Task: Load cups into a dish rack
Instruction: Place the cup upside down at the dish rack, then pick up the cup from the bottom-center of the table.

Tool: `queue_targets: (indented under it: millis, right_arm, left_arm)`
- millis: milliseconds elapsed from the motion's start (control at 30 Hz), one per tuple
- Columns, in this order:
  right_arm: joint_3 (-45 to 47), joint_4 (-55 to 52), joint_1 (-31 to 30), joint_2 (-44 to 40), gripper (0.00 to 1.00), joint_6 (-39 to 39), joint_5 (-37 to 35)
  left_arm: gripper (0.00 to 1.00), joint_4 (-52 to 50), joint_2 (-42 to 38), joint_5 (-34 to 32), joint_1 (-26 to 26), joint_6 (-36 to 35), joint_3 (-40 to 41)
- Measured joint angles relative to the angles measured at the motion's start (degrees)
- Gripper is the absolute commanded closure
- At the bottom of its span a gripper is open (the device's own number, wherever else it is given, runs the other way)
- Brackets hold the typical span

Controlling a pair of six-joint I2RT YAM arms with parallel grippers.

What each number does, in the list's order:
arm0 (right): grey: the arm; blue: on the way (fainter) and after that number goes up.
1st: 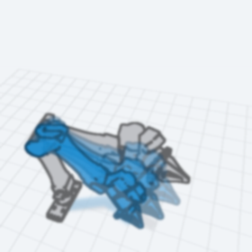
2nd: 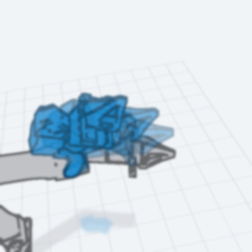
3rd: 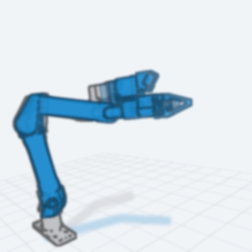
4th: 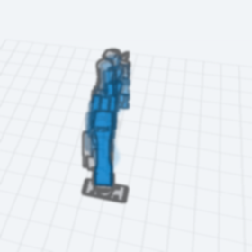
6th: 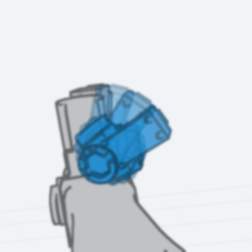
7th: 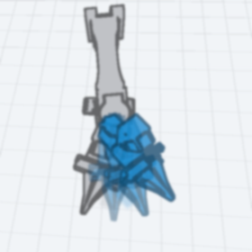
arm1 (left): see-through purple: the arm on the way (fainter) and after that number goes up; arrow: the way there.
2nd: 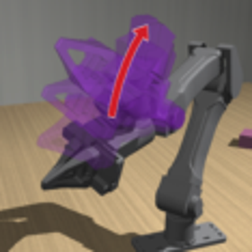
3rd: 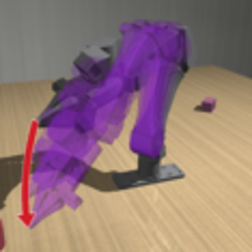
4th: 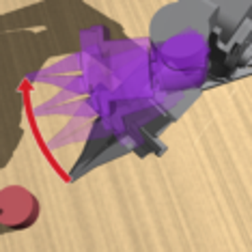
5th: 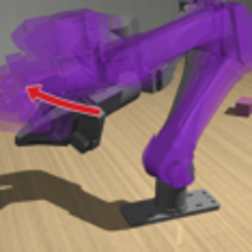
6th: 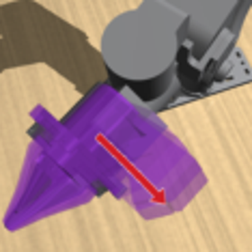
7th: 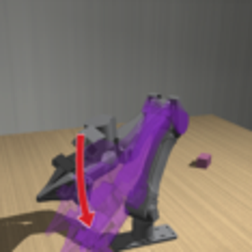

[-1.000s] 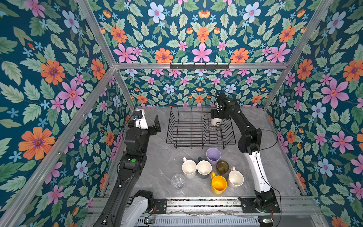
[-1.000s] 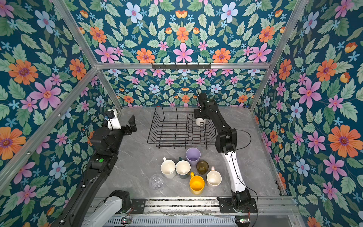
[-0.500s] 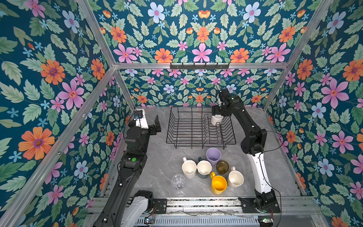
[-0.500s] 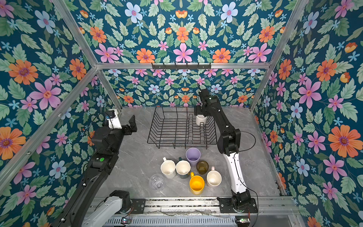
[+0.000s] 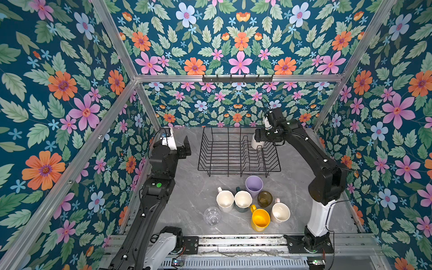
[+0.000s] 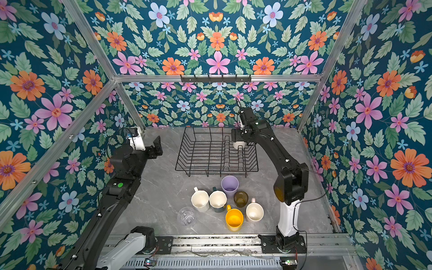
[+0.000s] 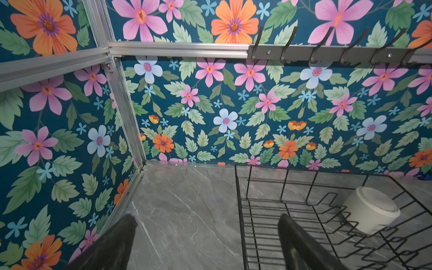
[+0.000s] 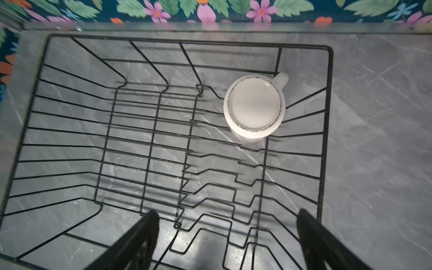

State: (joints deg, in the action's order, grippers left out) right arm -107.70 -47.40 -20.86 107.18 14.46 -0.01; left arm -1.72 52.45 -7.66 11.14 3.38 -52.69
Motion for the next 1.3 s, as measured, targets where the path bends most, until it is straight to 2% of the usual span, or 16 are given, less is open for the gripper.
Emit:
queue_targets:
  millis: [167,300,433,667,833,1067,1300]
  right_arm:
    - [13.49,4.9,-1.88,-11.19,0.1,1.11,-0.11]
    - [18.14,5.57,-5.57,-17.4,0.12,1.44,-0.22]
    - [19.8,4.0,-11.61,-19.58,0.15,1.18,-1.31]
    - [17.94,-0.85,-24.2,-17.44,0.22,0.17,-3.61]
    - [16.2,-2.84,-30.16,-13.31,0.32,0.39,-3.45]
    - [15.37,-2.93,-35.15,-6.47,0.41,1.88,-1.49]
    - [17.18,-2.08,-36.39,-4.9,0.47,3.26,1.44]
  left_arm:
    - [0.04,-4.9,0.24,-0.07,0.0,1.27,-0.94]
    - [0.04,-6.78,0.87,-0.2,0.0,2.12,-1.07]
    - [0.04,-7.19,1.9,-0.81,0.0,2.29,-1.09]
    - [0.03,-6.93,2.6,-1.66,0.0,2.58,-0.63]
    - [0.03,-6.84,2.54,-2.56,0.0,2.69,-0.15]
    - [0.02,-6.71,1.49,-4.37,0.0,2.69,0.5]
    - [0.02,-6.6,0.68,-5.38,0.0,2.64,0.83]
